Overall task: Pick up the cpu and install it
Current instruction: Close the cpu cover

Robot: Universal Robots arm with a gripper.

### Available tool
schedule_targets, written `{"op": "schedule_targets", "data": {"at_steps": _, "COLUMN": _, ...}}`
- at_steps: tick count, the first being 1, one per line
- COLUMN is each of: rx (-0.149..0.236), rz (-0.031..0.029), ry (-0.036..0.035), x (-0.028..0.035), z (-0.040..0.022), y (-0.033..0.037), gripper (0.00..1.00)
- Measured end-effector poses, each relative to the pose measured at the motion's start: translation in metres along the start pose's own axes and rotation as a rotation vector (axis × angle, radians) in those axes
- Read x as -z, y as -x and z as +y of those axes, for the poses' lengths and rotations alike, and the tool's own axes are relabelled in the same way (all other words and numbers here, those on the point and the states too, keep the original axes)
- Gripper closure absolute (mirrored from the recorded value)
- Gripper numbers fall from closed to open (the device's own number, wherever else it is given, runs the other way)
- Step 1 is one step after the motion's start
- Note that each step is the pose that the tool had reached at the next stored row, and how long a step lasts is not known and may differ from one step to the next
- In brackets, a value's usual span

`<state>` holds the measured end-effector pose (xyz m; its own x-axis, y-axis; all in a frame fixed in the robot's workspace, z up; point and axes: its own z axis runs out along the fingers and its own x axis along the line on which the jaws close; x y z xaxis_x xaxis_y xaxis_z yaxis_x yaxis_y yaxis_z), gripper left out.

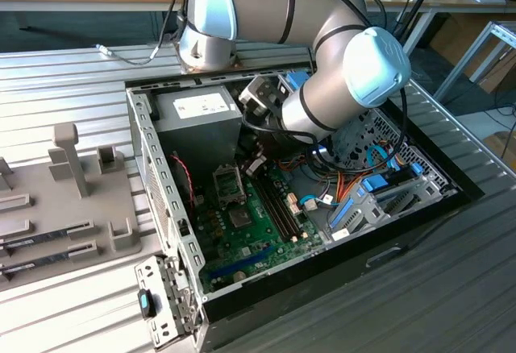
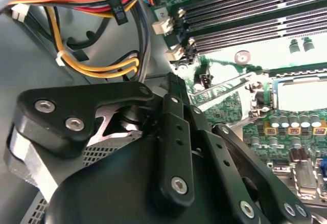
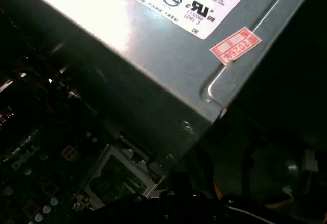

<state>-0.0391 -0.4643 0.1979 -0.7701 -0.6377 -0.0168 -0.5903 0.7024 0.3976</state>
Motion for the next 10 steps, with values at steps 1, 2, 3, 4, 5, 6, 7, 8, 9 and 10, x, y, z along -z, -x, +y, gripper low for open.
{"op": "schedule_targets", "data": {"at_steps": 1, "rx": 0.0, "rz": -0.0003, "ry": 0.0004, "x": 0.0002, "z": -0.0005, "y": -0.0005, "gripper": 0.89}}
{"op": "schedule_targets", "data": {"at_steps": 2, "rx": 0.0, "rz": -0.0002, "ry": 0.0002, "x": 0.0005, "z": -0.0012, "y": -0.0012, "gripper": 0.89}}
{"op": "schedule_targets", "data": {"at_steps": 3, "rx": 0.0, "rz": -0.0002, "ry": 0.0003, "x": 0.0006, "z": -0.0014, "y": -0.0012, "gripper": 0.89}}
{"op": "schedule_targets", "data": {"at_steps": 4, "rx": 0.0, "rz": 0.0, "ry": 0.0001, "x": 0.0007, "z": -0.0015, "y": -0.0014, "gripper": 0.89}}
{"op": "schedule_targets", "data": {"at_steps": 5, "rx": 0.0, "rz": -0.0001, "ry": 0.0002, "x": 0.0007, "z": -0.0015, "y": -0.0015, "gripper": 0.89}}
{"op": "schedule_targets", "data": {"at_steps": 6, "rx": 0.0, "rz": -0.0002, "ry": 0.0002, "x": 0.0009, "z": -0.0015, "y": -0.0014, "gripper": 0.89}}
{"op": "schedule_targets", "data": {"at_steps": 7, "rx": 0.0, "rz": 0.0, "ry": 0.0002, "x": 0.0016, "z": -0.0012, "y": -0.0015, "gripper": 0.89}}
{"op": "schedule_targets", "data": {"at_steps": 8, "rx": 0.0, "rz": -0.0001, "ry": 0.0004, "x": 0.003, "z": -0.0007, "y": -0.0015, "gripper": 0.89}}
{"op": "schedule_targets", "data": {"at_steps": 9, "rx": 0.001, "rz": -0.0007, "ry": 0.001, "x": 0.0042, "z": -0.0001, "y": -0.0014, "gripper": 0.89}}
{"op": "schedule_targets", "data": {"at_steps": 10, "rx": 0.001, "rz": -0.0014, "ry": 0.0019, "x": 0.0056, "z": 0.0005, "y": -0.0014, "gripper": 0.89}}
